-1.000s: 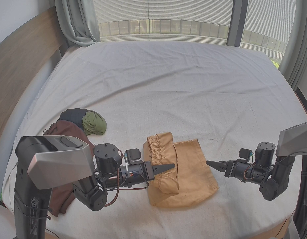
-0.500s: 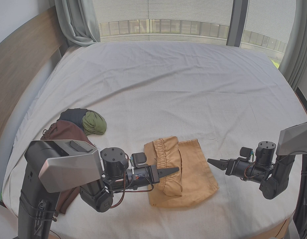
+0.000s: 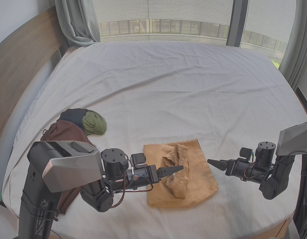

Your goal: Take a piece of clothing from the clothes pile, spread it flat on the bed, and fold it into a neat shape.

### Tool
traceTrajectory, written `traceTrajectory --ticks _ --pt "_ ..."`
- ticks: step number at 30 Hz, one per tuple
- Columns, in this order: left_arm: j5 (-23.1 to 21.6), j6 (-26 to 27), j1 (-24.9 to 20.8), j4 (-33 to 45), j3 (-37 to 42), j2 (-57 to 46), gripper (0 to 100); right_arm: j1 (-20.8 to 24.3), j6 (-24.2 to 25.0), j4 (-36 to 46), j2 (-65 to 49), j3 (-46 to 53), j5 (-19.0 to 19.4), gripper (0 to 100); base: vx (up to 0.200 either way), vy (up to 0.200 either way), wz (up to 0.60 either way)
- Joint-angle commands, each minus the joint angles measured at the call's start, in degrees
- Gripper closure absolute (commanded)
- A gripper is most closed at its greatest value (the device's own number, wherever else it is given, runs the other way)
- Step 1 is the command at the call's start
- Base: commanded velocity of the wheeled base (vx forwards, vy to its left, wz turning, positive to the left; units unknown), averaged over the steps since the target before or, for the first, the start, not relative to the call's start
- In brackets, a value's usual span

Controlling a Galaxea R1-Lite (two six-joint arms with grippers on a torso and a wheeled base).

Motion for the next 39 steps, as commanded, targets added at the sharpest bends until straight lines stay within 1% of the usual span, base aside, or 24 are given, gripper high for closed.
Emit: traceTrajectory --ticks 1,6,8,13,21,27,30,32,34,35,39 --pt "0.6 0.1 0.0 -0.1 0.1 0.2 0 0.0 0.0 0.0 0.1 0.0 0.0 0 0.000 0.000 0.00" --pt "0.7 0.3 0.0 -0.1 0.1 0.2 0 0.0 -0.1 0.0 0.2 0.1 0.0 0 0.000 0.000 0.00" --pt "0.8 0.6 0.7 -0.2 0.3 0.0 0 0.0 -0.1 0.0 0.2 0.1 0.0 0 0.000 0.000 0.00" --pt "0.7 3.0 2.2 -0.2 0.9 -0.5 0 0.1 -0.1 0.1 0.2 0.2 0.0 0 0.000 0.000 0.00" --pt "0.6 3.2 3.8 -0.2 5.2 -6.4 0 0.4 -0.2 0.0 0.2 0.5 0.0 0 0.000 0.000 0.00" --pt "-0.3 4.9 6.7 -0.2 12.1 -13.2 0 0.4 -0.3 0.1 0.2 0.5 0.0 0 0.000 0.000 0.00" --pt "-3.0 6.3 9.9 -0.2 18.2 -17.9 0 0.6 -0.2 0.1 0.0 0.6 0.0 0 0.000 0.000 0.00" --pt "-4.6 6.7 12.5 -0.3 20.7 -20.3 0 0.6 -0.3 0.0 0.0 0.9 -0.1 0 0.000 0.000 0.00" --pt "-5.2 6.7 13.2 -0.3 21.4 -20.9 0 0.7 -0.3 0.0 0.0 1.1 0.0 0 0.000 0.000 0.00" --pt "-7.3 6.8 16.6 -0.3 23.9 -23.7 0 1.3 -0.5 0.0 -0.5 1.9 -0.1 0 0.000 0.000 0.00" --pt "-7.7 6.9 21.4 -0.3 27.6 -27.6 0 2.2 -0.5 0.0 -0.1 2.0 -0.9 0 0.000 0.000 0.00"
